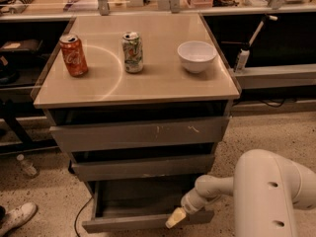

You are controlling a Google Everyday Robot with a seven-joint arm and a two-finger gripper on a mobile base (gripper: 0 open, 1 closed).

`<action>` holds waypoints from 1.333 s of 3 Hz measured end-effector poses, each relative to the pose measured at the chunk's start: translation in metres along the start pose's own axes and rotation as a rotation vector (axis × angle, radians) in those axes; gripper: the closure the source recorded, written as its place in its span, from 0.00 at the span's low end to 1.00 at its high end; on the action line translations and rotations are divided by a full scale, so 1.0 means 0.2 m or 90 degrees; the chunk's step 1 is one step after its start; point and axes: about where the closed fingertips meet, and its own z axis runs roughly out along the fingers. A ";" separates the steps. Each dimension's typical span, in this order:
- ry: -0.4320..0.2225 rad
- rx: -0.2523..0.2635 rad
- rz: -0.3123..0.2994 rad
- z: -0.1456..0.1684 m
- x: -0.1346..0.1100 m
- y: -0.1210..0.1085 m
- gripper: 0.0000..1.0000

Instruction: Open bottom drawer

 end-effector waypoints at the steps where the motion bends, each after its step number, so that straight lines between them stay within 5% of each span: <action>1: 0.013 -0.011 -0.012 0.01 0.02 0.02 0.00; 3: 0.065 -0.059 0.036 -0.06 0.29 0.17 0.00; 4: 0.083 -0.088 0.064 -0.10 0.50 0.37 0.00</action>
Offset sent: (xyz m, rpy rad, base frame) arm -0.0702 -0.0293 0.0041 -0.0214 0.1909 0.0319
